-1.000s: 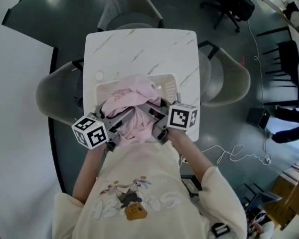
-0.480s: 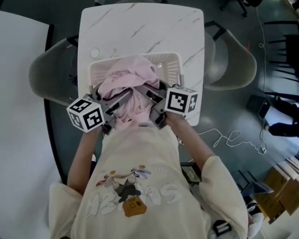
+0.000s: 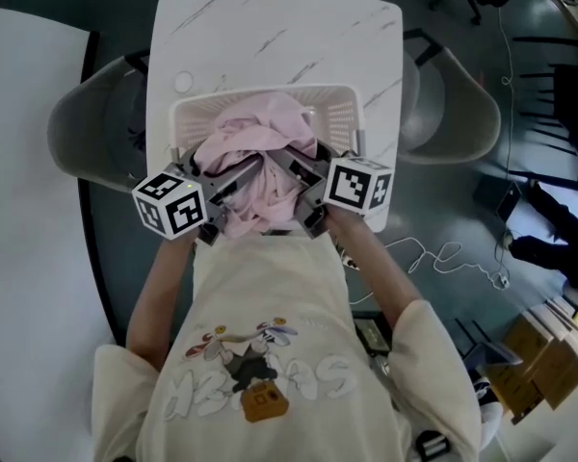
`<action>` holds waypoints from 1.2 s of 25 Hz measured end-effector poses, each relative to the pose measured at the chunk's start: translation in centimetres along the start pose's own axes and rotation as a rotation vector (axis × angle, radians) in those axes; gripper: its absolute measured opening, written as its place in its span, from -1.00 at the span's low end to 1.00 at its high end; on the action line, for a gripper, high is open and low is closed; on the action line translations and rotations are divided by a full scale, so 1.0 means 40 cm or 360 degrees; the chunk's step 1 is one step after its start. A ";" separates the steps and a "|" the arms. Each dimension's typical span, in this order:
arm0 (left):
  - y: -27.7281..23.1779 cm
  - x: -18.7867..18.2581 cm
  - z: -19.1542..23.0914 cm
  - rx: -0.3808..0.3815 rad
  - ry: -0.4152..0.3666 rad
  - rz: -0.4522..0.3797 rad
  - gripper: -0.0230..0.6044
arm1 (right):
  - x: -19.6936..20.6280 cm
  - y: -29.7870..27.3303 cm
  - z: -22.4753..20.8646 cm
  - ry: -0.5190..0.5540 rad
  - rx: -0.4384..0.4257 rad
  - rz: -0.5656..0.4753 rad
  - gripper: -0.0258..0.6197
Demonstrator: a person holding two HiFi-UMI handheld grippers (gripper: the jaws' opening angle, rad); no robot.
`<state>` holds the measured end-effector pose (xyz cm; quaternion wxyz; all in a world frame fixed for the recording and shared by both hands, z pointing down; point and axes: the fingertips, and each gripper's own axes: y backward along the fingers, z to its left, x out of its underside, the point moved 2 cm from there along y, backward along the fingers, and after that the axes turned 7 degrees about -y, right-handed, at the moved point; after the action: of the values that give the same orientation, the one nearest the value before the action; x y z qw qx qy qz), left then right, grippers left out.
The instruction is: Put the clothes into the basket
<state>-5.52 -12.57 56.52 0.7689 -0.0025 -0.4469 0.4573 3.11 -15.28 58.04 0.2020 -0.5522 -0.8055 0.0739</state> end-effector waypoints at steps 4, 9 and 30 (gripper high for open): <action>-0.031 0.015 0.030 -0.0002 0.0027 0.0036 0.33 | -0.008 -0.015 -0.039 -0.0019 0.0053 -0.0005 0.12; -0.038 0.044 0.032 -0.0053 0.0014 0.0082 0.33 | 0.009 -0.004 -0.065 -0.0003 0.0141 -0.0003 0.11; -0.136 0.153 0.168 -0.0303 0.0075 0.0407 0.16 | 0.013 -0.076 -0.229 0.0039 0.0578 0.0017 -0.04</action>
<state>-5.24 -14.14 67.01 0.7109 -0.1429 -0.4661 0.5069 4.08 -16.91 67.52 0.3078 -0.5117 -0.7735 0.2125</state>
